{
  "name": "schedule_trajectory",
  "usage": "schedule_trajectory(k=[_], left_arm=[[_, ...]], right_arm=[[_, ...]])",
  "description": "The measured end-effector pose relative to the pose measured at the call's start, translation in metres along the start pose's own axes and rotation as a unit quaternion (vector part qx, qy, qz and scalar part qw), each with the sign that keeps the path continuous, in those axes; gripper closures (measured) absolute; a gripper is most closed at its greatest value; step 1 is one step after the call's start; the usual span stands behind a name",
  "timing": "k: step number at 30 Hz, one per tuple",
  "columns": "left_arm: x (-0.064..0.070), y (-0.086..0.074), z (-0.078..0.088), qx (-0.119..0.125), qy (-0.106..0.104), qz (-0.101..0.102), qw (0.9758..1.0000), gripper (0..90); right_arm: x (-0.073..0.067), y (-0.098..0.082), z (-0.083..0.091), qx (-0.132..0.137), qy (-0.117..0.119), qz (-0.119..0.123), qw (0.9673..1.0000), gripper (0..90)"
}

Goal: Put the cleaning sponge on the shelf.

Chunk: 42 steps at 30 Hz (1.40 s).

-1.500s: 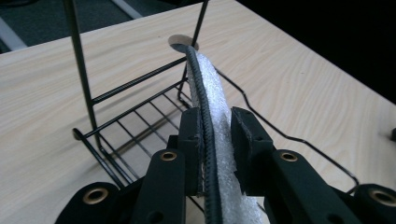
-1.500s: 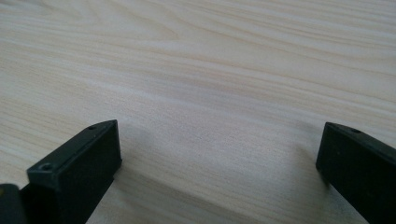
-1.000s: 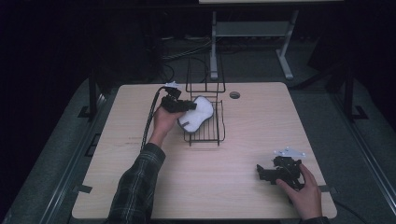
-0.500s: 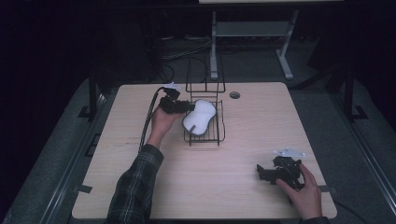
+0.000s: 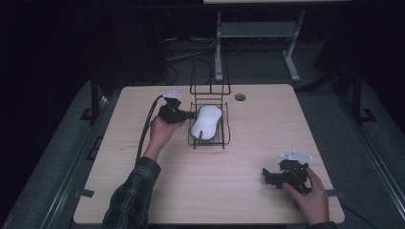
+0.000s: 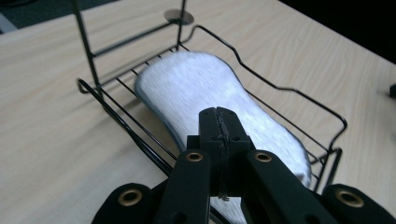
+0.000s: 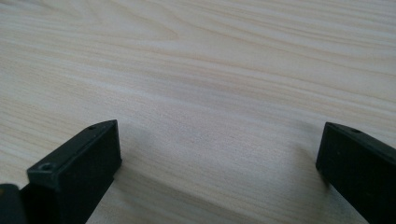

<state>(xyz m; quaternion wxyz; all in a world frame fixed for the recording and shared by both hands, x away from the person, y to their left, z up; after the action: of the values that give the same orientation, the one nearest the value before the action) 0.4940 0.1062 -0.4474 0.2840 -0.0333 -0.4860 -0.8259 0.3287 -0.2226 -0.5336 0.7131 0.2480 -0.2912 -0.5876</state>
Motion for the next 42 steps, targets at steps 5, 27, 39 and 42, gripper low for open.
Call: schedule_trajectory(k=[5, 27, 39, 42], left_arm=[[0.011, -0.014, -0.009, -0.023, -0.010, -0.012, 0.9996, 89.5], [0.032, -0.023, -0.035, -0.035, -0.035, -0.018, 0.9986, 89.5], [0.031, -0.022, -0.025, -0.037, -0.030, -0.021, 0.9986, 84.6], [0.030, -0.023, -0.022, -0.044, -0.021, -0.024, 0.9985, 79.2]], right_arm=[[0.000, 0.000, 0.000, 0.000, 0.000, 0.000, 1.0000, 0.0], [0.000, 0.000, 0.000, 0.000, 0.000, 0.000, 1.0000, 0.0], [0.000, 0.000, 0.000, 0.000, 0.000, 0.000, 1.0000, 0.0], [0.000, 0.000, 0.000, 0.000, 0.000, 0.000, 1.0000, 0.0]])
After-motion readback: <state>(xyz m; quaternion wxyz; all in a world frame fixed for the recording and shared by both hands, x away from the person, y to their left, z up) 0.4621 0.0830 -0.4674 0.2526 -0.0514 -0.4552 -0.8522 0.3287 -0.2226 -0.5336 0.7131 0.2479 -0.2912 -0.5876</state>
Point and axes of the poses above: each handheld gripper's, and its own axes: z roughly backward along the jaws, y roughly out of its top, x roughly to its right, the point moved 7 cm from there along -z, roughly forward along the jaws, and after that the axes turned 12 degrees about -y, right-handed, at the moved point
